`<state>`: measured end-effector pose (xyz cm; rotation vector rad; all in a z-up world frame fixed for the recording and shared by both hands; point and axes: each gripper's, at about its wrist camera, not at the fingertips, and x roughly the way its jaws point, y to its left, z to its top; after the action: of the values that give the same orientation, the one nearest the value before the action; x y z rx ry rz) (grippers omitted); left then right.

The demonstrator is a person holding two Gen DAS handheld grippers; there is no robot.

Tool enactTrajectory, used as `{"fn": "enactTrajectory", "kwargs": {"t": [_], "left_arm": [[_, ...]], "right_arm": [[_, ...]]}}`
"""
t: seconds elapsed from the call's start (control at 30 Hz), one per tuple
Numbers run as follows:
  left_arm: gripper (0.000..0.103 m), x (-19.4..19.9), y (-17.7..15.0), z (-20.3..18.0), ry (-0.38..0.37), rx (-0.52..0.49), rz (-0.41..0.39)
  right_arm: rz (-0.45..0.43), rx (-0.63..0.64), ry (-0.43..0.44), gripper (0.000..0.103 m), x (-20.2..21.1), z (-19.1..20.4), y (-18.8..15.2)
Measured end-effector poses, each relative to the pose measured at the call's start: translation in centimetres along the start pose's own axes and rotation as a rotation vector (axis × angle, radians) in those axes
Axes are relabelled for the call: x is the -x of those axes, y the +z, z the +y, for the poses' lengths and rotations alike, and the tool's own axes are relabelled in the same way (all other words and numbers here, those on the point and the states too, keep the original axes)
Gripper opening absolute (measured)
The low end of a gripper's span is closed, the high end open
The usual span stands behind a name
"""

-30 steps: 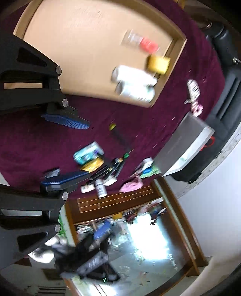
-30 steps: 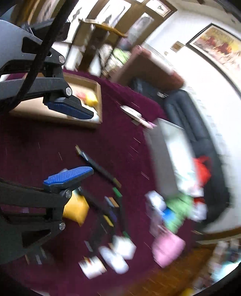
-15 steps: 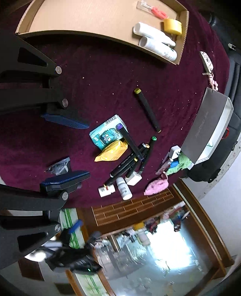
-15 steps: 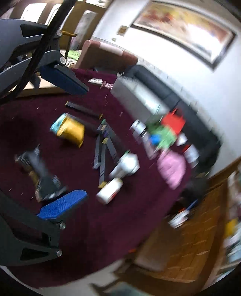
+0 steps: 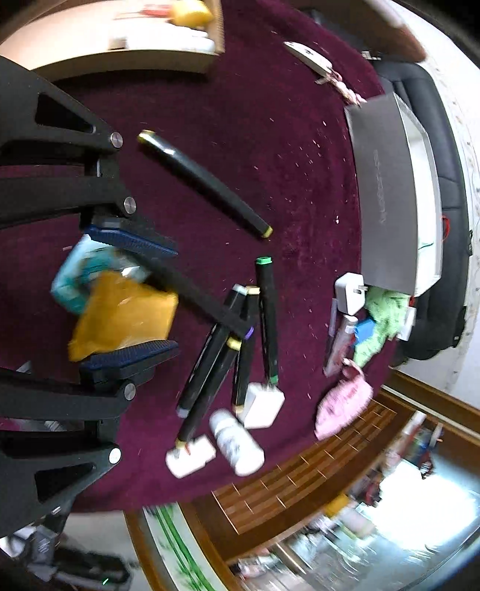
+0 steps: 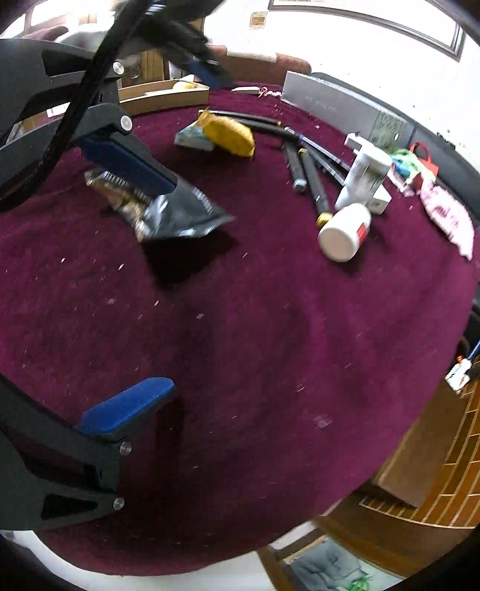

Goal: Organize objects
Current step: 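Move both grippers from the box back over the remaining items, then grasp the purple-capped black marker with the left gripper while the right grasps the yellow packet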

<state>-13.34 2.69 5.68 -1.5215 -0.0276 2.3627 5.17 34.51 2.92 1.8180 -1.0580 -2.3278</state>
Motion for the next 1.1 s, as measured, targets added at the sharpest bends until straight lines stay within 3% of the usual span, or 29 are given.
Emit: {"fn": "enactTrajectory", "kwargs": {"t": [0.27,0.33,0.4,0.57,0.8,1.1], "left_arm": [[0.040,-5.4,0.8,-1.5,0.069,-0.099,0.107],[0.023,-5.7,0.5,-2.1,0.112,-0.141,0.117],[0.011,-5.4,0.4,-1.7,0.084,-0.115,0.120],[0.011,-2.2,0.1,0.8,0.015,-0.026,0.066],[0.011,5.3,-3.2,3.7,-0.068,0.048,-0.040],[0.011,10.2,-10.4,7.5,-0.123,0.155,-0.057]], "right_arm": [[0.009,0.018,-0.004,0.100,0.5,-0.9,-0.5],[0.000,0.017,-0.018,0.100,0.7,-0.8,-0.4],[-0.012,0.026,-0.025,0.099,1.1,-0.5,-0.2],[-0.042,0.091,-0.007,0.099,2.2,2.5,0.9],[0.021,0.236,0.033,0.099,-0.7,10.0,2.2],[0.047,0.433,-0.097,0.098,-6.0,17.6,1.8]]}}
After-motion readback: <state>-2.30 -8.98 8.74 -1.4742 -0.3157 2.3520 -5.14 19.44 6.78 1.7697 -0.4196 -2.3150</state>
